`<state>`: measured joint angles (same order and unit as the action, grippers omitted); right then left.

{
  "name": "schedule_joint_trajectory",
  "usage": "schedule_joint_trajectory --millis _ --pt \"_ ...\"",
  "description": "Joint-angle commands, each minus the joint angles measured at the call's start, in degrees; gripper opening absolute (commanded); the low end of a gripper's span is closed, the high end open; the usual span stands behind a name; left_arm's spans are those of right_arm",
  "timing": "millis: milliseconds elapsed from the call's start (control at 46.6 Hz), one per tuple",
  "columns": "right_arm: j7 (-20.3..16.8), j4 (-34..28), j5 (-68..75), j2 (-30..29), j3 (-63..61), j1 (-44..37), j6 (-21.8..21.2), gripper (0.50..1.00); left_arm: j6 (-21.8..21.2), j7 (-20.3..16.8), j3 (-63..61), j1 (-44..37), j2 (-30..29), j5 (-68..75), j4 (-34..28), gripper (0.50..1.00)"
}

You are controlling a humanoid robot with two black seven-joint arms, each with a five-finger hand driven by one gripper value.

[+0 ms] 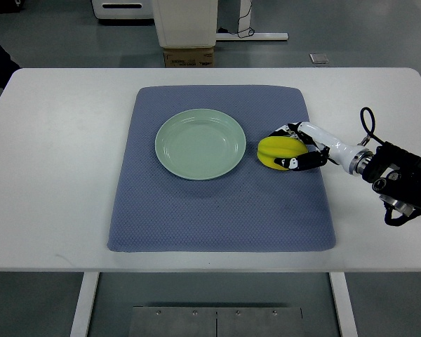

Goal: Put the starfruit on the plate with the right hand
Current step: 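Close the right hand fingers around the yellow starfruit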

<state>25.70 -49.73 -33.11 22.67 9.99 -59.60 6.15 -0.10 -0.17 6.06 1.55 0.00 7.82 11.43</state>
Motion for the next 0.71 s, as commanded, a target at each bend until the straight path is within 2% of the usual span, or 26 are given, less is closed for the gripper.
schedule_joint_trajectory --millis 0,365,687 --pt "0.14 0.07 0.07 0.01 -0.32 -0.17 0.00 0.500 -0.07 0.00 0.01 -0.05 0.00 0.00 0.00 1.000" --pt "0.93 2.09 5.16 0.18 -0.76 0.27 -0.09 0.500 0.01 0.00 0.01 -0.05 0.00 0.00 0.00 1.000" --pt "4.35 2.71 6.66 2.12 -1.90 0.54 -0.17 0.500 0.01 0.00 0.01 0.03 0.00 0.00 0.00 1.000"
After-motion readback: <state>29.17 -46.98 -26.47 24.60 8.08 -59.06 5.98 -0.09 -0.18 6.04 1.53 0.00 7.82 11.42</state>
